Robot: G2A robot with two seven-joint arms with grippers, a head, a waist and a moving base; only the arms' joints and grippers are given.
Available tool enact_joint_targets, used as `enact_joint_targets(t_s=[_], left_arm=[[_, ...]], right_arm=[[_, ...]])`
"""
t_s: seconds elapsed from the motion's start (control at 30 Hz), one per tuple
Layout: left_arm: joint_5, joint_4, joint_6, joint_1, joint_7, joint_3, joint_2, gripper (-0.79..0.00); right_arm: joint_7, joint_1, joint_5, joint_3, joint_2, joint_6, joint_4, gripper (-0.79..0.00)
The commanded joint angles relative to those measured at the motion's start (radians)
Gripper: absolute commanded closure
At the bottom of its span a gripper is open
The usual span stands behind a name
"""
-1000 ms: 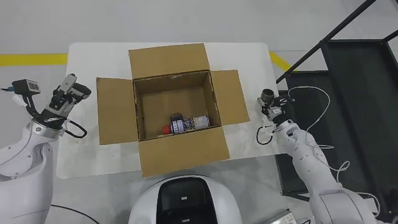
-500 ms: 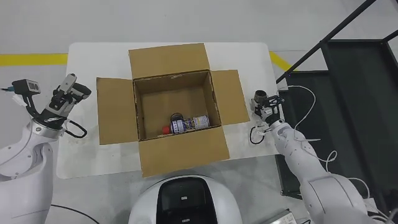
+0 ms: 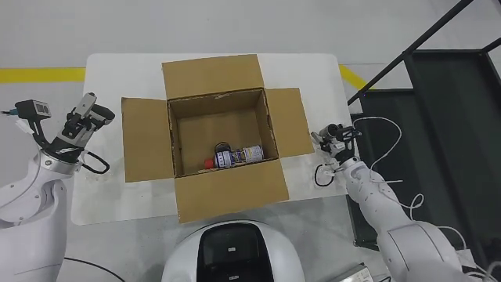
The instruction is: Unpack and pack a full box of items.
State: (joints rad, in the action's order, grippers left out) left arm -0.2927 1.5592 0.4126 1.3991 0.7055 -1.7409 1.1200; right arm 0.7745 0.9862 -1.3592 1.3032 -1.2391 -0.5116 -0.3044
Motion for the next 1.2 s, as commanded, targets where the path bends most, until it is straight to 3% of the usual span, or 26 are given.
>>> enact_joint_targets(t_s=[0.0,0.2,0.37,0.57,0.77,0.87,1.03,1.17], left_arm=[[0.000,0.000,0.000,0.000,0.000,0.000,0.000,-0.785],[0.000,0.000,0.000,0.000,0.000,0.000,0.000,-0.785],[0.000,0.000,0.000,0.000,0.000,0.000,0.000,-0.785],[0.000,0.000,0.000,0.000,0.000,0.000,0.000,-0.785],[0.000,0.000,0.000,0.000,0.000,0.000,0.000,-0.785],[0.000,0.000,0.000,0.000,0.000,0.000,0.000,-0.785],[0.000,0.000,0.000,0.000,0.000,0.000,0.000,-0.785],[0.000,0.000,0.000,0.000,0.000,0.000,0.000,-0.785]], right_arm=[[0.053,0.014,-0.004,0.002,0.006,-0.006,-0.021,-0.785],[0.197,0.066,-0.033,0.021,0.037,-0.028,-0.139,-0.785],[0.182,0.118,-0.061,0.061,0.071,-0.054,-0.318,-0.785],[-0.094,0.222,-0.039,0.147,0.109,-0.110,-0.705,-0.785],[-0.485,0.402,0.008,0.209,0.133,-0.175,-1.195,-0.785],[-0.699,0.462,0.036,0.188,0.137,-0.221,-1.369,-0.785],[-0.989,0.461,0.112,0.119,0.137,-0.250,-1.511,-0.785],[-1.078,0.408,0.085,0.056,0.133,-0.228,-1.545,-0.785]])
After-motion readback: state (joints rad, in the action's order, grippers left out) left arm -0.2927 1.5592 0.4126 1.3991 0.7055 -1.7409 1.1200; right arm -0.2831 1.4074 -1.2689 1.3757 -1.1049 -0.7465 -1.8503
